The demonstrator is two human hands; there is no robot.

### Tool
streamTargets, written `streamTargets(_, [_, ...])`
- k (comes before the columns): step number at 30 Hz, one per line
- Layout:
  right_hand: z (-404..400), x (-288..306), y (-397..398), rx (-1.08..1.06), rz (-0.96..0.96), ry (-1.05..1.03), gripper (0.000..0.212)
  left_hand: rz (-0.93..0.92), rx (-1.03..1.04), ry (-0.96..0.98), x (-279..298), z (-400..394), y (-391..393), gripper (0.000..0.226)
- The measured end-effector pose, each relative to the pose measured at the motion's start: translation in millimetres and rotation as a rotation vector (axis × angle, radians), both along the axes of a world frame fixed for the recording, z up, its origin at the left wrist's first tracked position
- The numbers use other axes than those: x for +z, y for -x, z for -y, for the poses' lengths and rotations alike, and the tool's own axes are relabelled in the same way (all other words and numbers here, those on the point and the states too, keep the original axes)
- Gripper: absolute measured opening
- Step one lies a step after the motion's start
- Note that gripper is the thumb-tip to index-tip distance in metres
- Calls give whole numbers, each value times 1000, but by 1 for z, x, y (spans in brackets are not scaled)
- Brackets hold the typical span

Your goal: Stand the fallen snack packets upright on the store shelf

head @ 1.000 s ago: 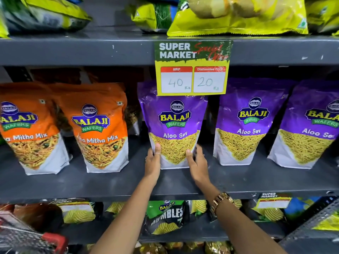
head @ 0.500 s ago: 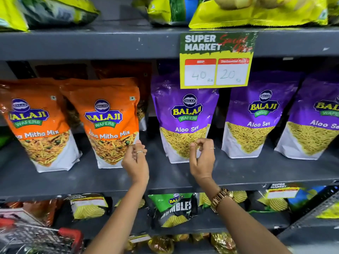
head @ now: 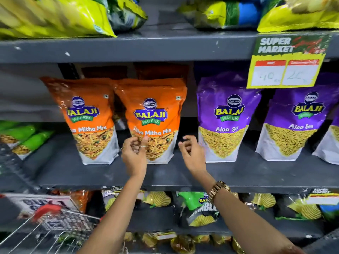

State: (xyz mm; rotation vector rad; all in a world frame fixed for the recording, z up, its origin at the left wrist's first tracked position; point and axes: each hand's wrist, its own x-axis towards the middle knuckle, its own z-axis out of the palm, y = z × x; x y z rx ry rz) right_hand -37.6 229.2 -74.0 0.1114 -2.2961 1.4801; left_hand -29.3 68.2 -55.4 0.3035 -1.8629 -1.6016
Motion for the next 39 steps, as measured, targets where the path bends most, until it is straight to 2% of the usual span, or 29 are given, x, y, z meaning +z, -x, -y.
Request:
streamTargets(3, [15, -7, 6, 69, 153, 36, 40, 131, -99, 3, -11, 18, 9, 47])
streamTargets(7, [31, -11, 5, 154, 237, 108, 42, 319, -288, 49, -21, 33, 14, 93])
streamTargets(12, [40, -13, 2, 141, 234, 125, 45, 351, -345, 33, -31, 44, 16, 108])
streamTargets(14, [40, -13, 2, 142, 237, 128, 48, 367, -365, 26, -29, 45, 14, 100])
streamTargets(17, [41, -14, 2, 133, 241, 149, 52, 375, -378, 45, -27, 43, 14, 72])
streamTargets(20, [42, -13, 1, 136, 244, 154, 54, 374, -361, 57, -30, 42, 16, 74])
streamTargets(30, [43, -9, 1, 150, 292, 179, 55, 399, -358, 54, -25, 38, 17, 63])
streamTargets(36, [41, -12, 1, 159, 361, 157, 56, 415, -359, 56, -27, 41, 18, 69])
streamTargets(39, [38, -8, -3, 161, 351, 120, 59, 367, -345, 34, -27, 42, 14, 75])
